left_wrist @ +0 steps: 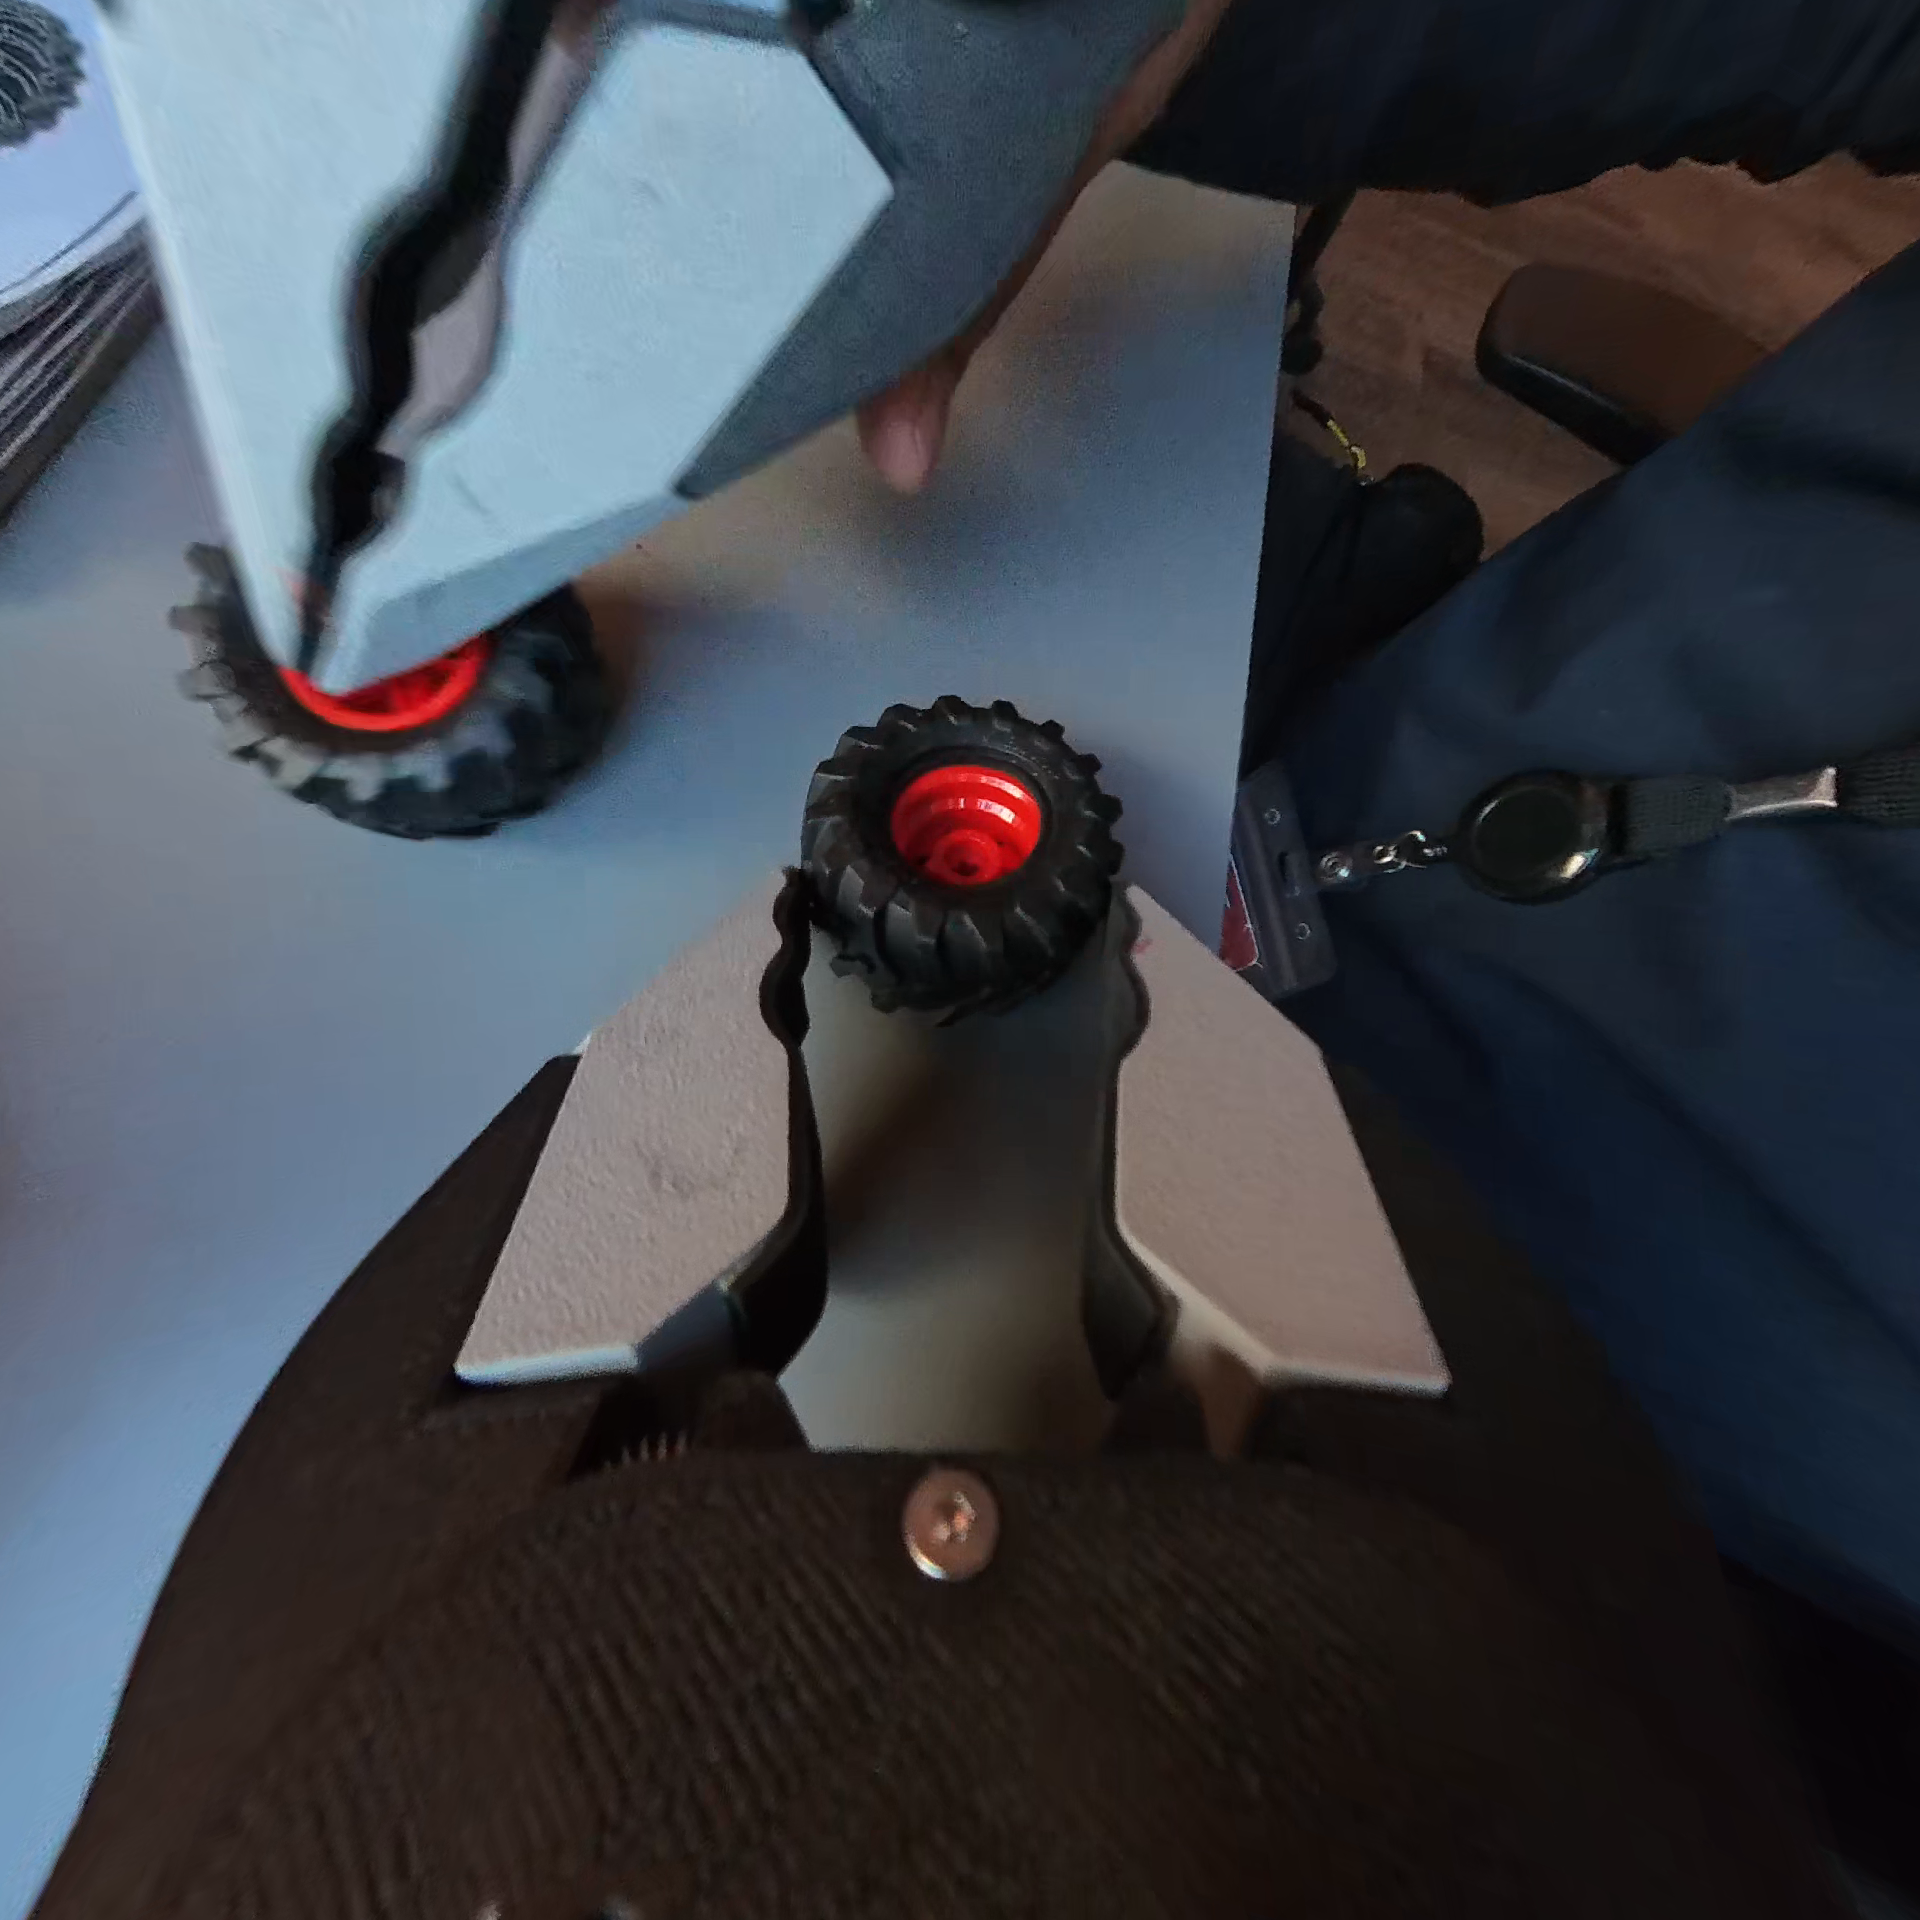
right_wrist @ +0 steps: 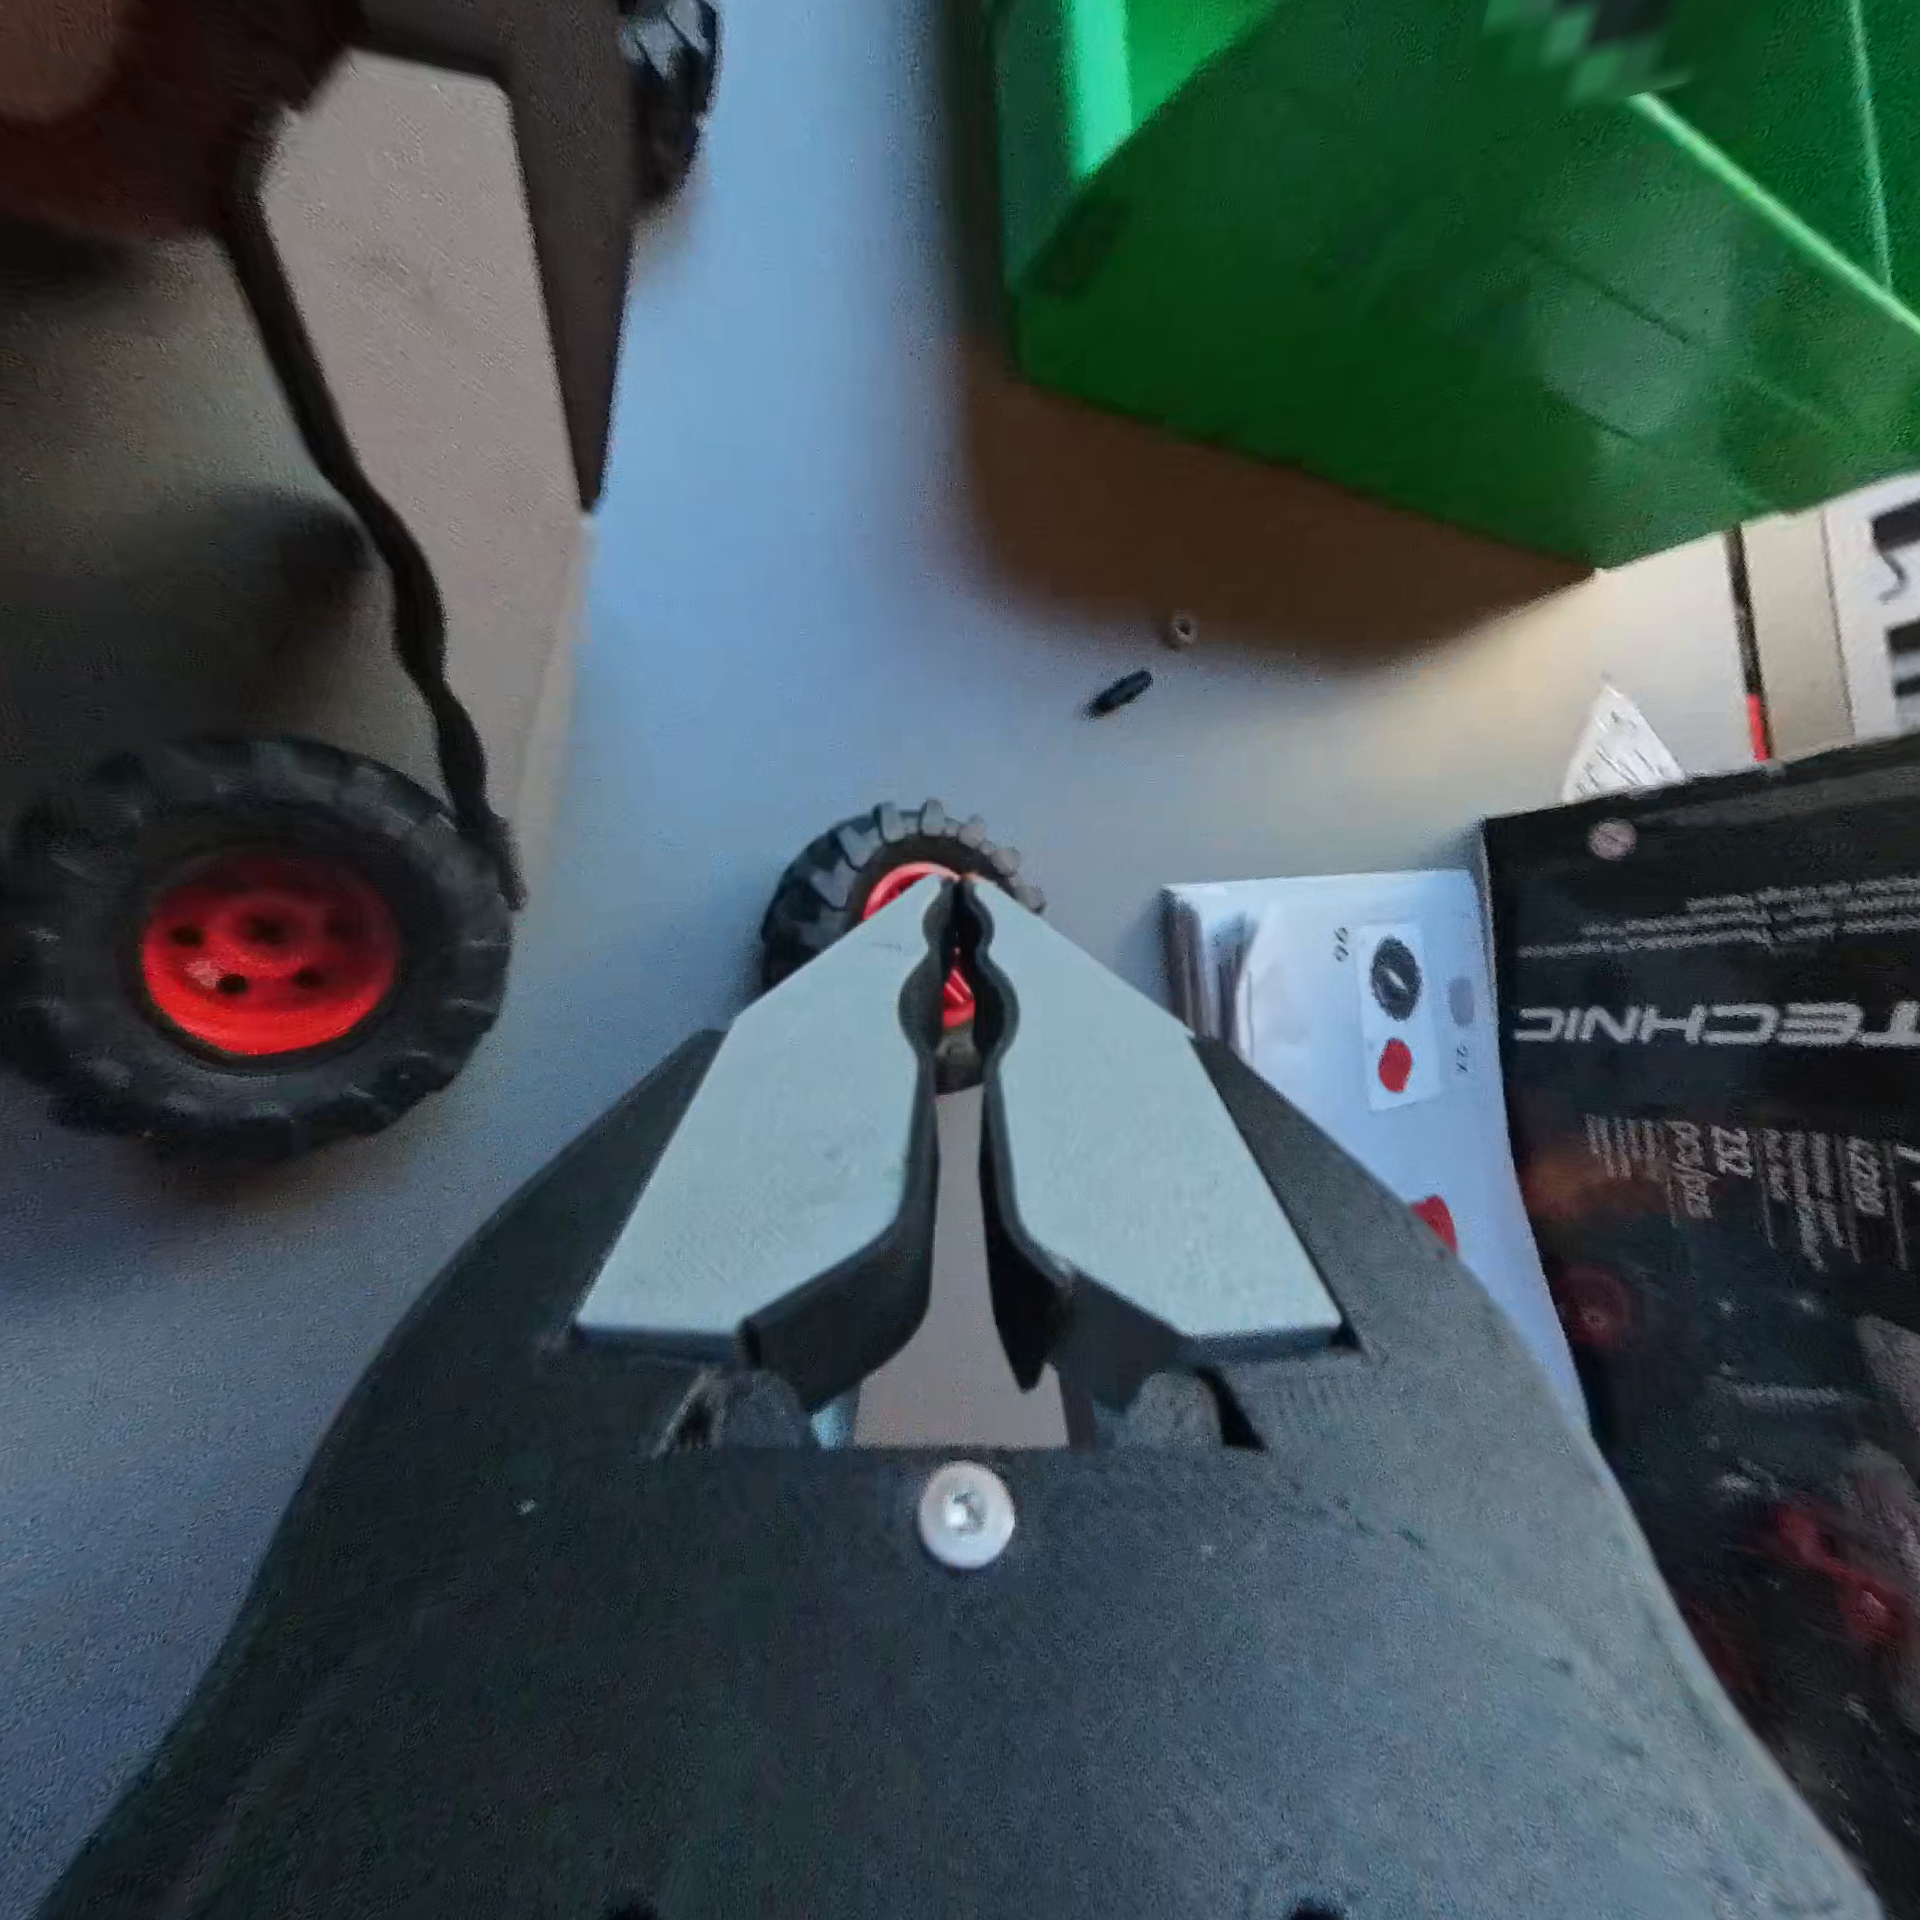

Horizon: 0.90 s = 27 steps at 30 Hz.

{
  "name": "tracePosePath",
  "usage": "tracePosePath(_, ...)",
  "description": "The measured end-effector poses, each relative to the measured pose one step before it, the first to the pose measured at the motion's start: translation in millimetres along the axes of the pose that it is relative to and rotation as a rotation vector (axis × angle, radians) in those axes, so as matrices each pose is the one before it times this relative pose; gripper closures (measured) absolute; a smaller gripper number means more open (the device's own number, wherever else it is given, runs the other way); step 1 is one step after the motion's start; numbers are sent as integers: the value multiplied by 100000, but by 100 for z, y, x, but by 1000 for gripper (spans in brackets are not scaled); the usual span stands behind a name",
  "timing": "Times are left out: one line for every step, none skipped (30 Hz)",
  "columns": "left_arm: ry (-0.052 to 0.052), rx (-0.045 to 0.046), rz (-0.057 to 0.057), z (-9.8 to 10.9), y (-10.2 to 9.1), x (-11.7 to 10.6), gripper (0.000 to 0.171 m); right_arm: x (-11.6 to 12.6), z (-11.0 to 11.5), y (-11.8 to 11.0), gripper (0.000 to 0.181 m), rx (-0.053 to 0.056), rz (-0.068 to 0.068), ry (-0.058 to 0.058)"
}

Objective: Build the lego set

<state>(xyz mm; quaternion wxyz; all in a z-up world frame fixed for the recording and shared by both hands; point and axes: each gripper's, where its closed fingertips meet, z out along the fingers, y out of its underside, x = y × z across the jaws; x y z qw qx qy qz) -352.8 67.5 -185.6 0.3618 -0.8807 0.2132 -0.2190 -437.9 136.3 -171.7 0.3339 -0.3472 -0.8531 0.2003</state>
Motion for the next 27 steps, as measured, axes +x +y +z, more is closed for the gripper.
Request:
tracePosePath(-295, 183, -481, -90, 76, 26, 118, 96, -1, 347, 181, -2501, -227, 670)
tracePosePath(-241, 118, -356, -62, 50, 6, 118, -93, -216, 256, 181, -1510, 2123, -1431)
tracePosePath(-48, 115, -309, -52, 33, 6, 118, -165, -475, 14, 181, 386, 3790, -2888)
tracePosePath(137, 69, -174, -28, 16, 22, 118, -63, -696, -348, 181, 2831, 4574, -2708)
tracePosePath(134, 40, -105, -31, 6, 14, 118, -310, -902, -655, 181, 4359, 4065, -4552)
tracePosePath(199, 73, -230, -5, -1, 4, 118, -242, -1014, -925, 171, 5977, 4608, -4208)
tracePosePath(255, 99, -305, -15, -15, -2, 118, 44, -990, -1043, 169, 6893, 5367, -2534)
tracePosePath(105, 51, -136, -18, 5, 5, 118, 287, -840, -741, 166, 5041, 4761, -1054)
tracePosePath(55, 34, -103, -3, -3, 7, 118, -55, -630, -207, 164, 1748, 2173, -2800)
tracePosePath(101, 43, -127, -8, -2, 7, 118, -331, -376, 113, 170, -149, 717, -3844)
tracePosePath(116, 28, -126, -9, -5, -5, 118, -113, -92, 78, 177, 256, 1467, -1991)
tracePosePath(127, 35, -126, -2, 2, -6, 118, -133, 119, 13, 152, 543, 2349, -2416)
tracePosePath(238, 89, -285, -16, -10, 7, 118, -27, 311, 170, 130, -278, 3969, -2442)
tracePosePath(354, 123, -429, -7, -21, -9, 118, 243, 526, 643, 118, -3459, 4886, -1762)
tracePosePath(439, 140, -492, -17, -16, 4, 118, 378, 686, 813, 109, -5473, 3930, -684)
tracePosePath(360, 106, -410, -14, -8, 9, 118, 583, 710, 667, 93, -5560, 1573, 2361)
tracePosePath(108, 44, -166, -2, 0, -5, 118, 520, 623, 571, 80, -6049, -1453, 4334)
tracePosePath(-159, -33, 148, 3, -1, 0, 118, 401, 519, 518, 80, -6139, -4112, 5266)
tracePosePath(-302, -78, 307, 5, 13, 3, 118, 364, 565, 415, 84, -5131, -5621, 5544)
tracePosePath(-272, -36, 148, 9, 11, -6, 118, 275, 615, 537, 100, -5292, -5938, 4337)
tracePosePath(-29, 1, 33, -5, 6, -1, 118, -131, 604, 550, 120, -4431, -5277, 835)
tracePosePath(197, 52, -207, -13, -7, 4, 118, -304, 308, 38, 126, -567, -1398, -1490)
tracePosePath(314, 99, -361, -15, -8, -1, 118, -108, 4, -163, 126, 2124, 1186, -1935)
tracePosePath(256, 97, -317, -15, -3, 1, 118, -91, -352, -377, 127, 4936, 5112, -4310)
tracePosePath(132, 82, -287, -5, -4, -2, 118, -426, -798, -841, 127, 8970, 9599, -9233)
tracePosePath(83, 120, -338, -36, 7, -3, 118, -857, -1303, -1485, 127, 13755, 13100, -14470)
tracePosePath(145, 131, -392, -35, 19, 12, 118, -1457, -1764, -2151, 127, 17901, 15471, -20062)
